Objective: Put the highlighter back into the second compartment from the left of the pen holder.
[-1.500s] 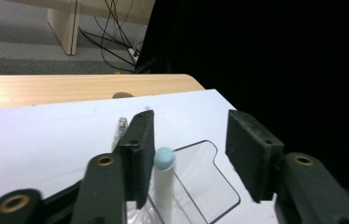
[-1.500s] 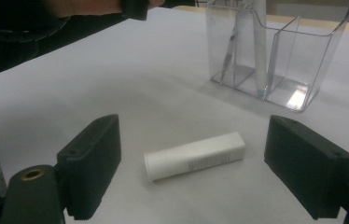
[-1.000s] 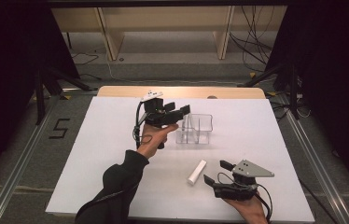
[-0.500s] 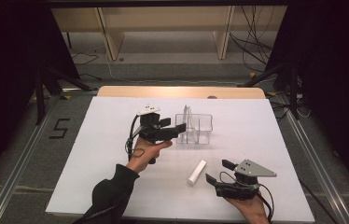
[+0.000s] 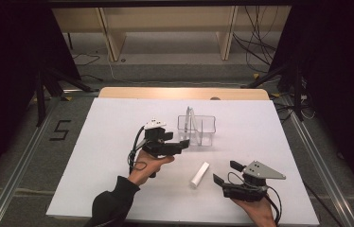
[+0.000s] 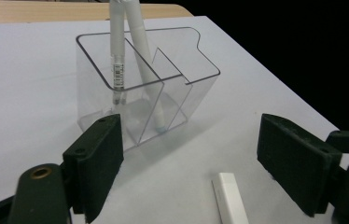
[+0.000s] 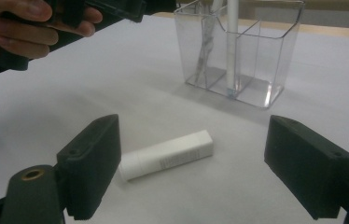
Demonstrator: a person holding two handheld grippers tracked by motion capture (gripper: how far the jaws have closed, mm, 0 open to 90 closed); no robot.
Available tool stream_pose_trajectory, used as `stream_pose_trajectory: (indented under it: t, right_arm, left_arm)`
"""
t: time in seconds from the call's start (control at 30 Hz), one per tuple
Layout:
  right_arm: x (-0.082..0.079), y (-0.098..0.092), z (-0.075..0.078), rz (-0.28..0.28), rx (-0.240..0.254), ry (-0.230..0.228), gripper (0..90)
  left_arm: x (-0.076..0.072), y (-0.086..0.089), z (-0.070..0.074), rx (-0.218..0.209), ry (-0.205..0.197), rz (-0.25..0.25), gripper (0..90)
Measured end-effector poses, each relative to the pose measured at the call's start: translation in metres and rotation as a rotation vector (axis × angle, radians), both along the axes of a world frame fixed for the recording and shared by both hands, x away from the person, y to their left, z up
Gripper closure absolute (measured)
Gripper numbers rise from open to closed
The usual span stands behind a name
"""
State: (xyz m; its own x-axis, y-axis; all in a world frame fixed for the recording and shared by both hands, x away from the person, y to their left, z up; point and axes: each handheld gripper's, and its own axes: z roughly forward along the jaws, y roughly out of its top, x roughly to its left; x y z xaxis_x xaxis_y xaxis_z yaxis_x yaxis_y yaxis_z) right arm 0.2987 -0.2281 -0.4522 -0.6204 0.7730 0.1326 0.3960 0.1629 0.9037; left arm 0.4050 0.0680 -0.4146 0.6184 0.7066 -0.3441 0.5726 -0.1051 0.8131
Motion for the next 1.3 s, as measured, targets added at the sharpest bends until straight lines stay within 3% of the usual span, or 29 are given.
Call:
stream_pose_trajectory:
  t: [0.23, 0.43, 1.3]
  right_arm:
    - [0.001, -0.002, -0.001, -0.007, -0.003, -0.001, 19.5]
    - [0.002, -0.003, -0.002, -0.012, -0.003, 0.002, 19.5]
    - [0.002, -0.007, -0.003, -0.030, 0.005, 0.001, 18.8]
  left_arm:
    - [-0.010, -0.010, -0.005, 0.068, -0.009, -0.031, 21.6]
    - [-0.016, -0.016, -0.011, 0.101, -0.003, -0.050, 21.2]
    - [-0.033, -0.034, -0.023, 0.164, 0.019, -0.111, 18.6]
